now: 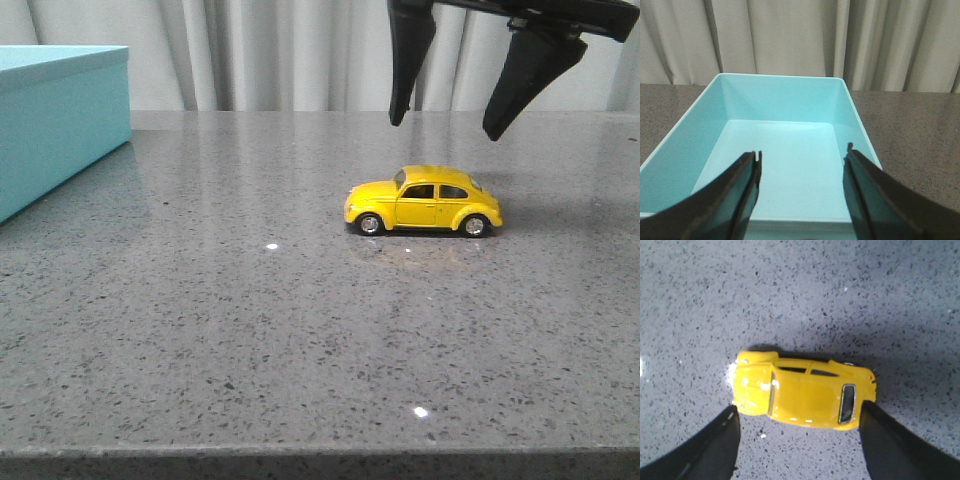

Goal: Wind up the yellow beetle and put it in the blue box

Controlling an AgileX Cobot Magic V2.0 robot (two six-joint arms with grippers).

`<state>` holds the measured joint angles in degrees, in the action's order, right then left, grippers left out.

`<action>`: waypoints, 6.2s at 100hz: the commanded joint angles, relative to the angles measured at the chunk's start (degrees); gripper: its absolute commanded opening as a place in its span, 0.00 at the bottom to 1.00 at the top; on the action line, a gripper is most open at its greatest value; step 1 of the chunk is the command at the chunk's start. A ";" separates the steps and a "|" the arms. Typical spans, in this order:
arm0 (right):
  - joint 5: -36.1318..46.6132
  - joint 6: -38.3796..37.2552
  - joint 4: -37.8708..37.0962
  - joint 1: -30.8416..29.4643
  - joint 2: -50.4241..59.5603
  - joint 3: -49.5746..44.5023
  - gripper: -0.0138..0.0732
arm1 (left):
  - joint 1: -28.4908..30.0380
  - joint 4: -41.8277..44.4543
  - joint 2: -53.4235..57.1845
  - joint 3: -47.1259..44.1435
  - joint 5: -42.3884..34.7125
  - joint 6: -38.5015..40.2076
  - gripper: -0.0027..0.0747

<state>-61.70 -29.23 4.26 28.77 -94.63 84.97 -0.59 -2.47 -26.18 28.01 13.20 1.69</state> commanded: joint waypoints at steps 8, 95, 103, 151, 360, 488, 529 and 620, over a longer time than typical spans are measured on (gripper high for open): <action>-0.70 -1.65 -1.25 0.08 0.18 2.71 0.74 | -0.49 -0.40 -0.67 2.02 -3.79 0.01 0.51; -1.29 -2.36 -1.69 0.92 -3.96 2.64 0.74 | -0.49 -0.40 -0.67 2.02 -3.79 0.01 0.51; -1.17 -2.36 -1.67 0.92 -3.96 2.32 0.74 | -0.49 -0.40 -0.67 2.02 -3.79 0.01 0.51; -3.55 -3.59 -5.81 -0.78 -3.96 2.07 0.74 | -0.49 -0.40 -0.67 2.02 -3.79 0.01 0.51; 4.52 1.55 -8.56 -5.47 21.87 -5.84 0.74 | -0.49 -0.81 -0.93 2.83 -6.06 0.01 0.51; 7.50 1.59 -8.54 -1.63 32.05 -5.84 0.74 | -21.71 -0.40 -58.02 52.15 44.90 -55.75 0.63; 7.63 1.59 -8.54 -1.63 32.11 -5.84 0.74 | -21.71 0.03 -64.57 52.16 41.16 -57.03 0.63; 7.30 1.59 -8.54 -1.63 32.11 -5.84 0.74 | -21.71 0.68 -68.49 52.16 41.25 -57.13 0.30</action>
<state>-57.94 -28.40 -3.44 27.04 -63.83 77.63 -21.92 -1.44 -96.77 78.46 55.90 -55.50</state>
